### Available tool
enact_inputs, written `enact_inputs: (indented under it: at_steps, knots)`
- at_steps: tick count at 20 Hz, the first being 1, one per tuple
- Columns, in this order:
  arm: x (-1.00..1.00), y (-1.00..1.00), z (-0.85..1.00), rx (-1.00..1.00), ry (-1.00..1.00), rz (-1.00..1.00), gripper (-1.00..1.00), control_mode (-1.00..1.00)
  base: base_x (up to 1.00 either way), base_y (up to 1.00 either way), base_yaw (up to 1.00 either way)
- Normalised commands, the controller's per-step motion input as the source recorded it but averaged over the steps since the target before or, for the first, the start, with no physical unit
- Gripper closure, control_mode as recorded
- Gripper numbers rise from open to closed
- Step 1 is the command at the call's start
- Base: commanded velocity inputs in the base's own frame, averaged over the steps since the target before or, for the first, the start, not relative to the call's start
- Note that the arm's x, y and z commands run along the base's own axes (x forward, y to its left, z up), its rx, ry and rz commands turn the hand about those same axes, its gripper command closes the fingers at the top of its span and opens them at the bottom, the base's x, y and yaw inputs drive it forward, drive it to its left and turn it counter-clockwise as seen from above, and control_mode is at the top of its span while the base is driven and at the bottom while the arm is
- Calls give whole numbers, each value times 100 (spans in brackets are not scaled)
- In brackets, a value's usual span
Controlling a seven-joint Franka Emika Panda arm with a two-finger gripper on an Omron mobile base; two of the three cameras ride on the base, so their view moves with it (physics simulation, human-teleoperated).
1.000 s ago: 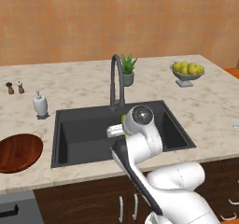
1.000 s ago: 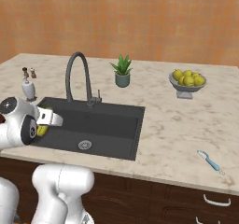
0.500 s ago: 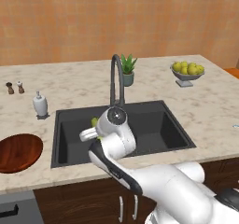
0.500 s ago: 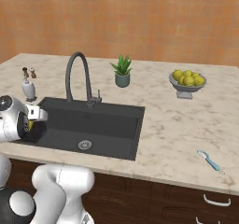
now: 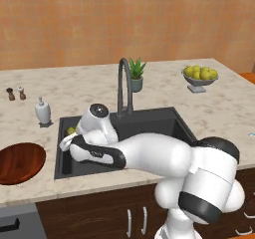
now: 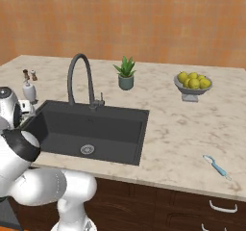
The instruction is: Pick the cucumber from the sink and place it in the bowl. Then pick the bowl and place it in the microwave. Then close the microwave door and press the start button.
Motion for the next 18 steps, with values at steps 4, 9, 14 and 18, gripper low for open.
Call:
enact_inputs:
  at_steps: [4, 9, 14, 18]
  knots:
    - [0, 100, 0, -21, 0, 11, 100, -100, 0, 0, 0]
    - [-2, 99, 0, -19, 0, 7, 100, -100, 0, 0, 0]
    - [0, 86, -3, -9, 0, 4, 100, -100, 0, 0, 0]
    - [-3, 46, -24, -8, 0, 0, 100, -100, 0, 0, 0]
